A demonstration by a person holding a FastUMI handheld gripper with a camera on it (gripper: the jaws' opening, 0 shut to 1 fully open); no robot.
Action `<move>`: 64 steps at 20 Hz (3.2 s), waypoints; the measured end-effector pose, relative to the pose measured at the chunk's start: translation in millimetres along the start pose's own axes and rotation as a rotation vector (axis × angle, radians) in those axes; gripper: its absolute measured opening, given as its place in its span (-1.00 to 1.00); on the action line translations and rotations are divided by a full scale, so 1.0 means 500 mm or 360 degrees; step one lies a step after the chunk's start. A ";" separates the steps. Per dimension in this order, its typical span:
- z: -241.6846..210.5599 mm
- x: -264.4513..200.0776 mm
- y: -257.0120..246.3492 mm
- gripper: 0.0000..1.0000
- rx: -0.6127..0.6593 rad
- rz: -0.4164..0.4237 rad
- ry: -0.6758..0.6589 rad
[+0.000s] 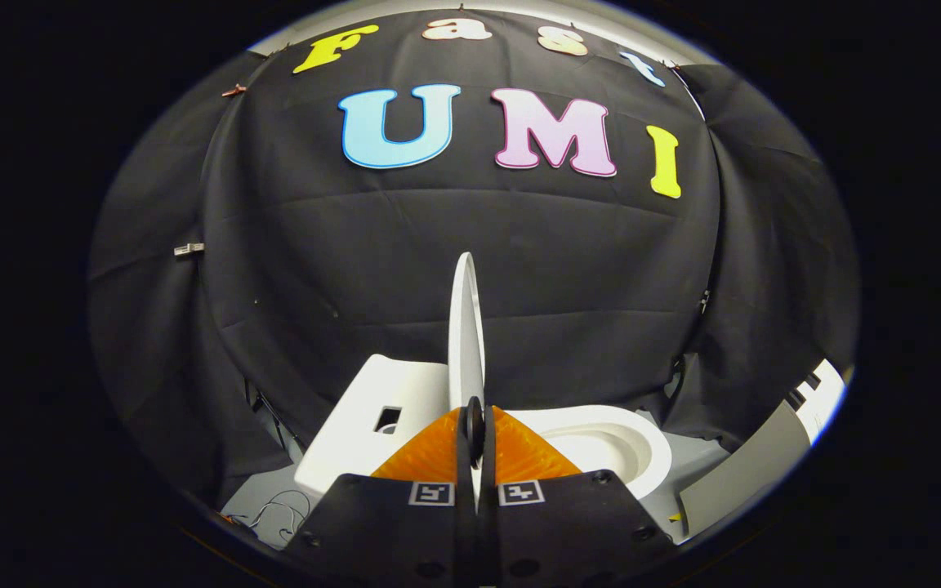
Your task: Open the toilet lid.
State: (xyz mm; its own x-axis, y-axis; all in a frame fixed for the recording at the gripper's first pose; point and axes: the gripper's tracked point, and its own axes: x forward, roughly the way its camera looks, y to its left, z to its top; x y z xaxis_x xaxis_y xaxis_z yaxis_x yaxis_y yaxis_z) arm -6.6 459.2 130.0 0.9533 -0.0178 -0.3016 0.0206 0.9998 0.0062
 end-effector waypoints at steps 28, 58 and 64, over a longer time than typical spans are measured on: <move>-0.014 0.007 0.129 0.97 -0.0235 0.0081 -0.0107; 0.037 0.032 -0.535 0.97 -0.0091 0.0138 -0.0598; 0.014 0.060 -0.634 0.98 -0.0024 0.0081 -0.0591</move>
State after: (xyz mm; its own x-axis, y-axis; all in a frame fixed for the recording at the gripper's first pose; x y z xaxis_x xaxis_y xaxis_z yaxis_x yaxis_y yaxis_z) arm 17.8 141.7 125.7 0.9974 0.0316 0.0654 -0.0315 0.9995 -0.0029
